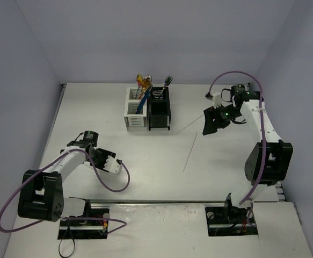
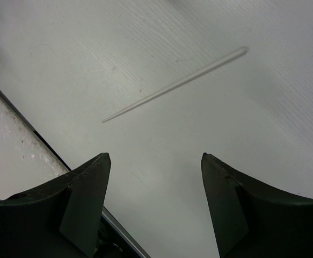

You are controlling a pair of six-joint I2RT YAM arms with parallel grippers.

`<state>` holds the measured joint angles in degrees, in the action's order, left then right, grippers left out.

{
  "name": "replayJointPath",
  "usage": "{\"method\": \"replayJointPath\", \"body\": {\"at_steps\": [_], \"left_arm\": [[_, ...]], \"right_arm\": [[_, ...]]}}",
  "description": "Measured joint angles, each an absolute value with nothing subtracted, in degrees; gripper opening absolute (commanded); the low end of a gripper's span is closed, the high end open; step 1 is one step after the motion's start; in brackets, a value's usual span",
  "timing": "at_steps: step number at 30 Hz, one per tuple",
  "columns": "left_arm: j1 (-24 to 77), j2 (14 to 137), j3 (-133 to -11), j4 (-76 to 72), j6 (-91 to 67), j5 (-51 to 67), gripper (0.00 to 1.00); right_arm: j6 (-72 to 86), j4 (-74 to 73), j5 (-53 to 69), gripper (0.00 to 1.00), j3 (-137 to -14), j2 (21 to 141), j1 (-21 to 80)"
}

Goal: Sort the eating utensils into containers

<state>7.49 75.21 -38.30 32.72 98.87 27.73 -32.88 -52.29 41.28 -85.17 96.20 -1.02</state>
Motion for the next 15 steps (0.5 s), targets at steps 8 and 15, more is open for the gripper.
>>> {"method": "replayJointPath", "body": {"at_steps": [8,15], "left_arm": [[7.49,80.35,-42.00,38.77,105.03,27.86,0.33],[7.80,87.53,-48.77,43.53,106.55,25.94,0.17]], "right_arm": [[-32.97,-52.27,41.30,0.65,-85.17,96.24,-1.02],[-33.15,-52.29,41.30,0.65,-85.17,97.02,-1.02]]}}
